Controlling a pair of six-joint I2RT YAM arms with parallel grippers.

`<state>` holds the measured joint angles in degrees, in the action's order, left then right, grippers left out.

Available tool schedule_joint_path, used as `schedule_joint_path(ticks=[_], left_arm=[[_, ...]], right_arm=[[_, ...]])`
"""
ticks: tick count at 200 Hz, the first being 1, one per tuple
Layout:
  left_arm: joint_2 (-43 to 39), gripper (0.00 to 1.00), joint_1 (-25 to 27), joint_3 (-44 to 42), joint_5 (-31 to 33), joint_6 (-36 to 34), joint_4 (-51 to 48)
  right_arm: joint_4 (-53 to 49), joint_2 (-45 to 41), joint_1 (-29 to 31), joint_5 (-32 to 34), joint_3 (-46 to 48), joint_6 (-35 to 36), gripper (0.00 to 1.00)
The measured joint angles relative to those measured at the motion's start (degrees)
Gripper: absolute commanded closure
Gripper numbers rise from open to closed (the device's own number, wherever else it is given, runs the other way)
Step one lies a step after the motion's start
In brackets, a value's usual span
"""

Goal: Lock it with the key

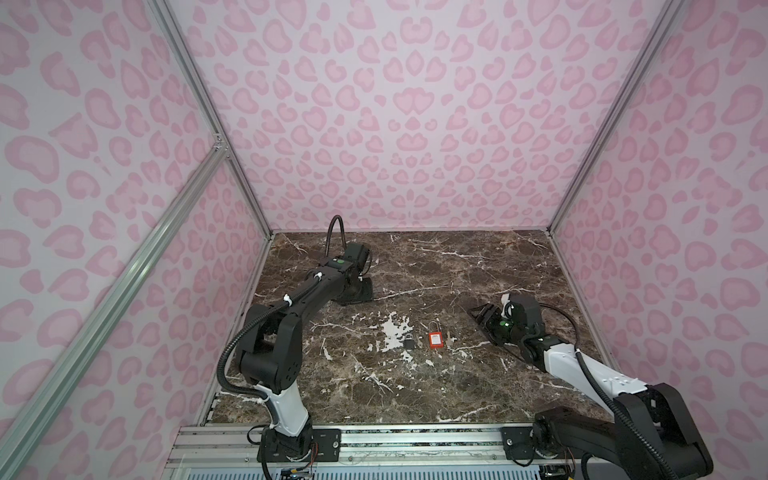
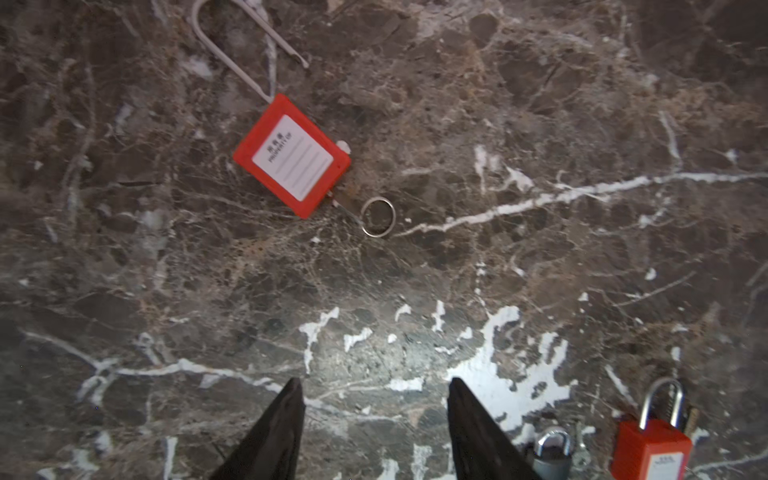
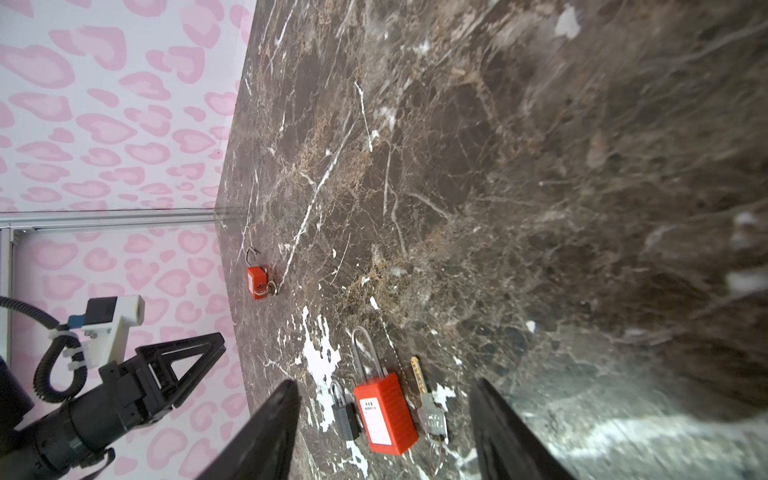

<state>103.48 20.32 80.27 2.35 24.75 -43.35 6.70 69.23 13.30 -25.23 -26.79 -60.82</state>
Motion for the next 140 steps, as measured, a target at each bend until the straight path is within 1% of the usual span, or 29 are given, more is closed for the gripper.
schedule_joint_path(ticks=[16, 34, 76, 108, 140], left_arm=[[2.32, 0.41, -1.20, 3.85, 2.14, -1.51, -1.57], [4.76, 0.39, -2.64, 7.23, 2.54, -3.04, -2.40], [12.72, 0.29, -7.13, 14.71, 0.46, -6.82, -4.37], [17.00, 0.28, -8.37, 19.78, -1.16, -8.94, -5.05], [20.55, 0.28, -9.35, 22.99, -5.22, -10.45, -5.99]], right_arm=[[-0.48, 0.39, -0.83, -0.79, -0.15, 0.59, 0.33], [-1.01, 1.31, -1.90, -1.64, -0.46, 1.20, 0.33], [-0.35, 3.72, -3.56, -3.58, -0.63, 1.44, 0.33], [1.11, 5.22, -4.00, -4.61, -0.63, 0.70, 0.33], [2.25, 6.58, -4.11, -5.01, -0.72, 0.22, 0.33]])
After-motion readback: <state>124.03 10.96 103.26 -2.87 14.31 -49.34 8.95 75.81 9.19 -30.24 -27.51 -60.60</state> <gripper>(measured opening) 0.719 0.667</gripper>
